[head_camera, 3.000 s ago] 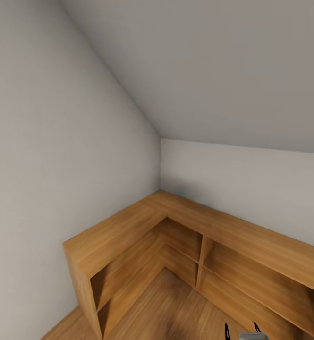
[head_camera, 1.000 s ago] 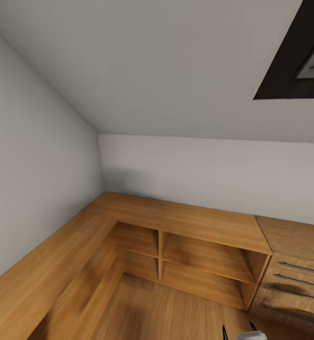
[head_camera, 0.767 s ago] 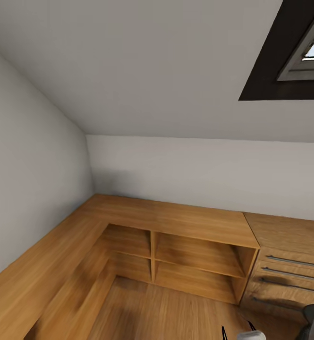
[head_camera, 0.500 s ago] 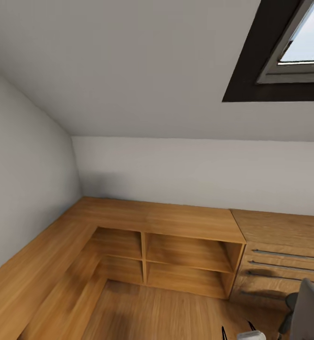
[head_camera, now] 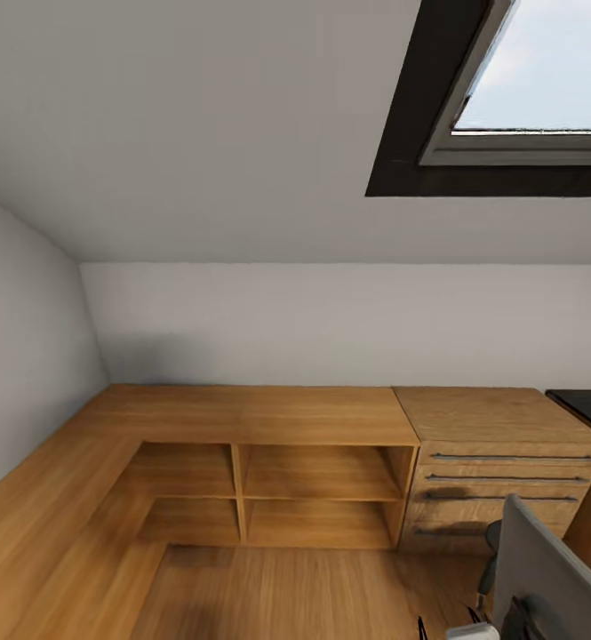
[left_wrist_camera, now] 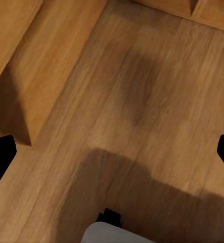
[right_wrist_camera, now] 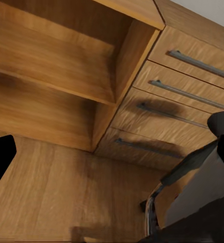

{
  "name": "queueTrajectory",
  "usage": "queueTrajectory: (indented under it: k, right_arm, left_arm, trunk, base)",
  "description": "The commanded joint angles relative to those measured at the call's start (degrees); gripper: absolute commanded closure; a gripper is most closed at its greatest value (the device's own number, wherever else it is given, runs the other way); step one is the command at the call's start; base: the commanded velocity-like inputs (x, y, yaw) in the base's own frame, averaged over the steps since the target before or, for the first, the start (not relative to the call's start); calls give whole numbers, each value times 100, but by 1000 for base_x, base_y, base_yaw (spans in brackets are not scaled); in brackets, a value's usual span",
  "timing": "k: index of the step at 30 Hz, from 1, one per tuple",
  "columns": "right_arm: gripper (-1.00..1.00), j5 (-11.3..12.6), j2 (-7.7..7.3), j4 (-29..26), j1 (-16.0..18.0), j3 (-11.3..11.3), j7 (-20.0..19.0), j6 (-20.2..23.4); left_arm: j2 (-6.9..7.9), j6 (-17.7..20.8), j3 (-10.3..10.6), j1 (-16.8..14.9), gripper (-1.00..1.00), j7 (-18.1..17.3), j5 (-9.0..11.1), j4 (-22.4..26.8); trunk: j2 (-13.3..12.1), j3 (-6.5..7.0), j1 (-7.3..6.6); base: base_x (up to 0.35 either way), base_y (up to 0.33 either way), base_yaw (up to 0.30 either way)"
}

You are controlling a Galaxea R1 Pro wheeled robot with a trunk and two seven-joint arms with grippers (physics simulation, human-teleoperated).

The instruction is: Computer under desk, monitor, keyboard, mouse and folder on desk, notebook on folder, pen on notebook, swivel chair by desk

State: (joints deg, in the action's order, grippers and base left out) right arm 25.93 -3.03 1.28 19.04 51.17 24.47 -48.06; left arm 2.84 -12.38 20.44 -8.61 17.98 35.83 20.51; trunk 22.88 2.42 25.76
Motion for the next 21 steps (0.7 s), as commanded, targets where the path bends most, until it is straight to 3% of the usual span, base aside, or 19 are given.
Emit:
queueTrajectory:
  k: [1, 21]
  right_arm:
    - [-100, 17, 4, 13, 4, 50, 24, 14]
    - [-100, 34, 22, 13, 4, 26, 32, 25]
  left_arm:
    - [6, -22, 53, 0, -100, 36, 47, 5]
    - [6, -26, 55, 0, -100, 33, 47, 5]
  trunk:
    - [4, 1, 2]
    - [4, 24, 2]
  base:
    - [82, 166, -292]
    - [225, 246, -295]
